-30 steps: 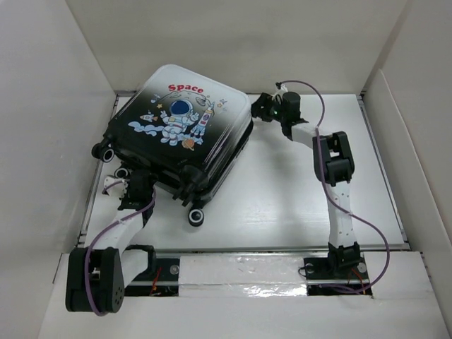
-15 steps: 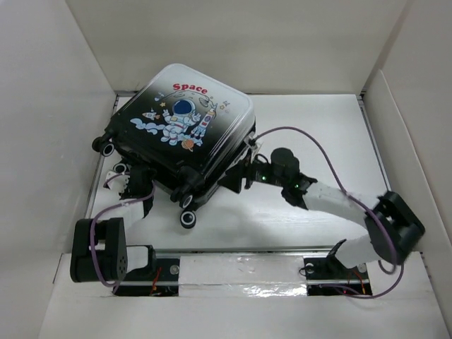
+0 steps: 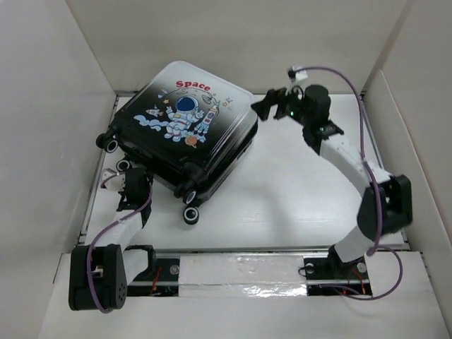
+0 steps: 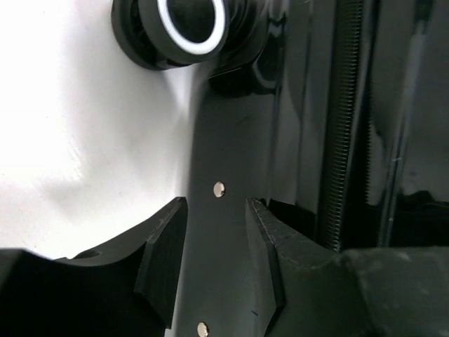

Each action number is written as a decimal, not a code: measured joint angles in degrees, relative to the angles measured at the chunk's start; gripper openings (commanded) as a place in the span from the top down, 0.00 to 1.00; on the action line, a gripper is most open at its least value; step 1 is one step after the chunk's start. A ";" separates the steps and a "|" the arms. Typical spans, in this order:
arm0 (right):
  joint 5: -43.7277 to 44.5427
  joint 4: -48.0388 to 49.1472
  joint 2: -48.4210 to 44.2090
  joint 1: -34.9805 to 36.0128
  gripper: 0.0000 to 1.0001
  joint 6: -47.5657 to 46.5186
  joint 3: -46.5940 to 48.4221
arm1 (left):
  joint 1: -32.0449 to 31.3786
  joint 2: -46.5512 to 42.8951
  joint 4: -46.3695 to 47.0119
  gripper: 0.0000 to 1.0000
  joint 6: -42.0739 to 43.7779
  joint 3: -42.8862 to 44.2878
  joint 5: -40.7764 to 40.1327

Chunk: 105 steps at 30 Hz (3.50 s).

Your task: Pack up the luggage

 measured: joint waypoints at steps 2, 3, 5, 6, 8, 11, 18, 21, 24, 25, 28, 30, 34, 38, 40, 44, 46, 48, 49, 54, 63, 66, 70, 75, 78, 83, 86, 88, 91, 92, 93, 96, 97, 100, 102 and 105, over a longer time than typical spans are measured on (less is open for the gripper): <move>-3.34 -1.05 8.55 -2.71 0.00 -0.33 11.13 | 0.02 -0.57 0.37 0.61 -0.04 -0.48 0.02; -5.22 -1.60 12.85 -3.91 0.00 -0.22 16.76 | 0.02 -0.61 0.61 0.58 -0.04 -0.79 0.02; -8.37 -2.49 21.42 -5.40 0.00 0.17 27.10 | 0.02 -0.46 0.37 0.55 0.00 -0.92 -0.04; -9.88 -3.74 25.57 -5.75 0.00 0.42 32.04 | 0.02 -0.33 0.31 0.53 0.02 -0.92 -0.13; -13.00 -6.43 33.88 -5.86 0.00 0.72 41.24 | 0.04 0.11 0.20 0.52 0.17 -0.92 -0.31; -17.68 -12.79 45.09 -5.09 0.00 0.26 53.99 | 0.07 0.81 0.22 0.52 0.22 -0.92 -0.31; -24.48 -13.70 44.89 -4.35 0.09 -2.12 52.11 | 0.09 3.32 0.66 0.47 0.22 -0.63 -0.61; -26.49 -7.80 37.57 -2.62 0.13 -3.10 38.38 | 0.11 5.01 -0.02 0.46 0.52 0.44 -1.51; -23.23 0.72 28.50 -1.97 0.14 -4.81 22.99 | 0.46 7.13 -1.60 0.43 0.87 2.19 -2.91; -22.16 3.26 25.62 -1.77 0.14 -4.85 18.25 | 0.76 8.37 -1.66 0.43 1.01 3.04 -3.37; -17.31 8.92 17.33 -0.87 0.14 -4.35 5.77 | 1.73 11.87 -1.77 0.42 1.16 5.86 -4.22; -12.70 11.98 12.09 0.72 0.14 -3.13 -1.22 | 2.34 14.64 -1.81 0.42 1.51 8.24 -4.68; 1.38 15.17 1.99 6.93 0.13 -1.70 -12.96 | 3.41 20.13 -1.77 0.42 2.91 13.49 -6.40; 15.47 13.20 -7.85 15.23 0.13 -0.44 -21.05 | 5.20 25.66 -0.85 0.42 4.70 20.31 -3.87; 20.90 11.58 -11.74 18.99 0.13 0.61 -23.58 | 5.86 26.84 -0.07 0.42 5.18 23.98 0.22; 27.47 4.87 -17.73 27.67 0.13 1.64 -25.55 | 5.92 30.64 -0.07 0.42 6.80 33.64 -0.22; 28.09 0.57 -19.96 33.59 0.11 2.12 -25.59 | 6.14 33.20 -0.61 0.42 8.07 39.36 0.44; 26.27 -2.67 -21.20 40.46 0.10 1.31 -25.51 | 6.12 36.09 -0.61 0.42 10.43 46.53 3.91; 23.69 -3.45 -21.38 43.91 0.09 1.09 -25.33 | 5.53 37.07 -0.48 0.42 11.93 49.90 6.69; 12.57 -7.13 -19.23 54.38 0.04 1.29 -24.87 | -1.86 38.51 -2.23 0.42 16.59 60.24 21.57; 13.55 -11.28 -26.32 40.39 0.61 -0.63 -19.41 | -5.09 36.61 -14.78 0.49 24.24 72.48 26.67; 12.81 -10.36 -30.45 31.32 0.88 -1.03 -19.63 | -4.70 22.82 -12.26 0.59 23.41 61.35 22.84; 10.32 -6.86 -32.52 17.99 0.98 -0.20 -21.29 | -4.44 -4.63 -8.68 0.76 19.85 38.27 13.51; 5.40 -1.86 -21.94 -0.11 0.99 2.89 -19.98 | -4.37 -23.17 -12.02 0.87 12.57 21.57 -0.96; 5.49 -2.21 -11.67 -6.01 0.99 4.11 -15.98 | -4.37 -24.94 -19.23 0.91 8.00 14.95 -5.66; 2.80 -3.82 7.50 -9.64 0.99 4.72 -1.53 | -3.63 -21.75 -27.21 0.95 3.30 8.44 -6.23; 1.11 -4.35 15.10 -9.16 0.98 4.68 3.15 | -3.08 -18.91 -27.21 0.98 0.96 7.17 -5.11; 0.07 -4.39 18.08 -8.33 0.98 4.59 3.41 | -2.86 -19.23 -26.58 1.00 -0.11 6.10 -4.98; -2.21 -4.07 21.77 -6.73 0.97 4.79 3.41 | -2.60 -21.33 -24.30 1.00 -1.20 3.56 -4.66; -3.26 -3.93 22.75 -6.27 0.97 5.01 3.41 | -2.51 -21.64 -23.43 1.00 -1.51 2.93 -4.48; -4.24 -3.85 23.71 -5.73 0.97 5.14 3.41 | -2.49 -21.77 -22.53 1.00 -1.81 2.38 -4.33; -7.02 -3.74 25.64 -5.11 0.98 4.94 4.31 | -2.49 -21.05 -18.43 1.00 -1.73 0.85 -3.80; -7.30 -3.43 25.68 -5.11 0.98 4.61 4.46 | -2.36 -20.37 -16.37 1.00 -1.46 0.39 -3.56; -8.13 -0.63 25.16 -4.63 0.99 3.89 2.80 | -2.23 -14.05 -8.31 1.00 -0.70 0.17 -4.44; -7.74 2.80 23.50 -4.35 0.99 3.91 -0.79 | -3.23 -7.82 -4.35 1.00 -0.66 2.23 -7.45; -5.29 7.26 18.62 -4.44 0.99 3.87 -8.11 | -4.68 2.82 -1.88 1.00 -0.39 8.76 -10.19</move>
